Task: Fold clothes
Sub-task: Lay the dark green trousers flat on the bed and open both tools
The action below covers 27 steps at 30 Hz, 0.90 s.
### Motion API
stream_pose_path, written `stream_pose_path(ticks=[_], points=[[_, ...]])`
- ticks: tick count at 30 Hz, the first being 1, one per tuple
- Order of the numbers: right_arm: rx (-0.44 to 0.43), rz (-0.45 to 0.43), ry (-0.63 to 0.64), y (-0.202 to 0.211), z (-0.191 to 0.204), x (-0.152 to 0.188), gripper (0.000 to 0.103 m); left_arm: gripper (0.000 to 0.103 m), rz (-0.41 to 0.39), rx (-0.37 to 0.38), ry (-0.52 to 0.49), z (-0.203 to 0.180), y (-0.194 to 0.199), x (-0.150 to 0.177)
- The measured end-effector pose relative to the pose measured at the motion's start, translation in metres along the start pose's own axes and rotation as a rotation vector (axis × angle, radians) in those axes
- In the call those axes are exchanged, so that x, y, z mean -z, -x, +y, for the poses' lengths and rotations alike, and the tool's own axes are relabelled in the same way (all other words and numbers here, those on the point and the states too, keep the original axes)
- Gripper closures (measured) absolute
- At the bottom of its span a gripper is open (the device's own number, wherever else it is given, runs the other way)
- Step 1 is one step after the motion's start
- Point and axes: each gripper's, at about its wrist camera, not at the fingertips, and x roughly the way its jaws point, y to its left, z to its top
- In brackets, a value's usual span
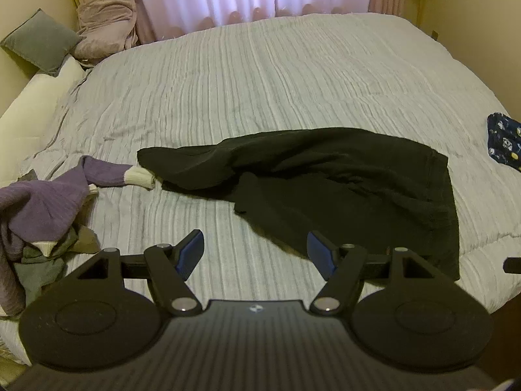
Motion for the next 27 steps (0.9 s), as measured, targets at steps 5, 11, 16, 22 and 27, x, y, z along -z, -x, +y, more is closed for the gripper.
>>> stream_pose_path(ticks=[5, 11, 16, 22, 27], points=[[0.001, -0.012, -0.006, 0.003, 0.025, 0.024, 0.037, 0.036, 0.008, 0.015, -0.017, 0.018, 0.002, 0.012], [0.024, 0.002, -0.025, 0.002, 0.047, 0.049, 0.037, 0.036, 0.002, 0.043, -0.036, 0.032, 0.004, 0.025], [0.04, 0.004, -0.045, -0.002, 0.055, 0.063, 0.037, 0.036, 0.005, 0.059, -0.046, 0.04, 0.002, 0.038], [0.037, 0.008, -0.056, -0.006, 0.064, 0.067, 0.037, 0.036, -0.005, 0.066, -0.04, 0.048, 0.007, 0.046], [0.036, -0.021, -0.041, -0.003, 0.073, 0.066, 0.037, 0.036, -0.009, 0.067, -0.032, 0.052, 0.006, 0.046]])
